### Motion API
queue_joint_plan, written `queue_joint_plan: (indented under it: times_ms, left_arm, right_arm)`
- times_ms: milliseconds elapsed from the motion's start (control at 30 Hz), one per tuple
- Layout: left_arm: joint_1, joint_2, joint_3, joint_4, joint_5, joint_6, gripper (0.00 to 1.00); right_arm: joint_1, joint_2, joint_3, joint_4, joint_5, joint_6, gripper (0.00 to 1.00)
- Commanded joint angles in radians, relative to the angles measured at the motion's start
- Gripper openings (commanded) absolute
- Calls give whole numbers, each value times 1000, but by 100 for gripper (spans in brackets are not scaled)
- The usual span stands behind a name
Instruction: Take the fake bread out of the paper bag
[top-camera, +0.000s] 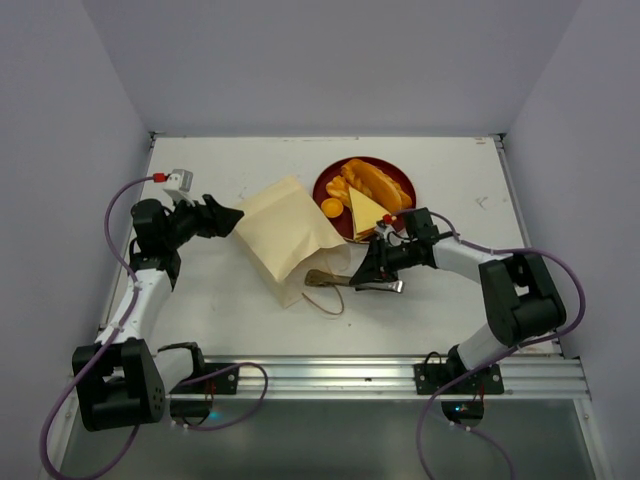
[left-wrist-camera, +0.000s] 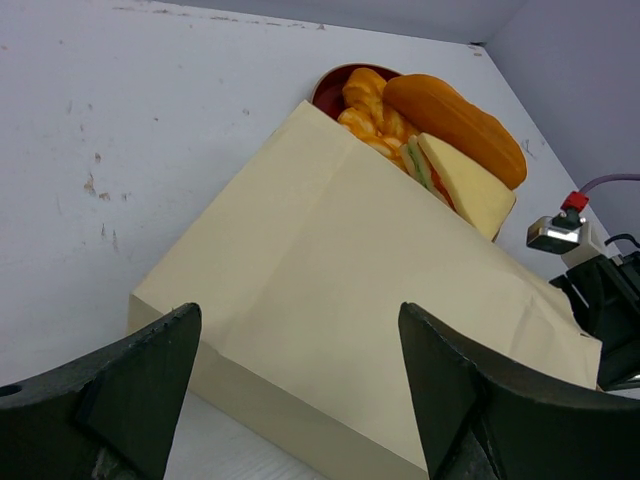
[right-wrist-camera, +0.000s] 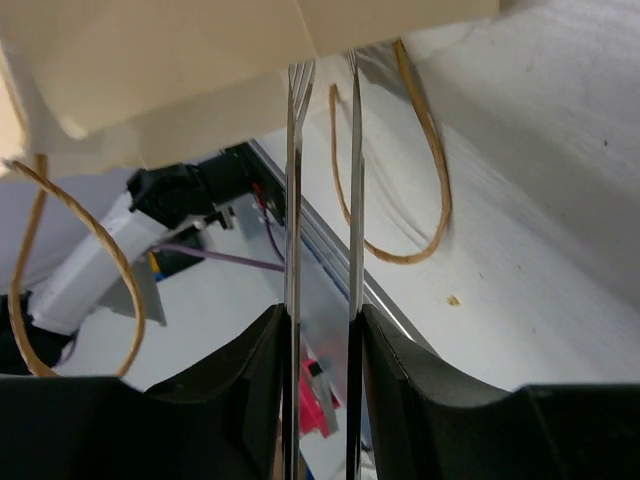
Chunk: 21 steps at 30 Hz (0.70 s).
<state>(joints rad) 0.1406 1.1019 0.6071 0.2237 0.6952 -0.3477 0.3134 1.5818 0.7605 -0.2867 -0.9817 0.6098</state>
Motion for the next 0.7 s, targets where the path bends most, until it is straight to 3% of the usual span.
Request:
queue_joint_plan:
  times_ms: [0, 433, 667]
  left_arm:
    - [-7, -10, 8, 51, 9, 23, 84]
    - [-7, -8, 6, 52, 3, 21, 83]
    - [-7, -10, 6, 49, 1, 23, 83]
  right_arm:
    - [3, -20, -21, 260, -21, 257, 39]
    - [3, -12, -164, 740, -41, 657, 40]
    - [1, -26, -181, 764, -40, 692, 45]
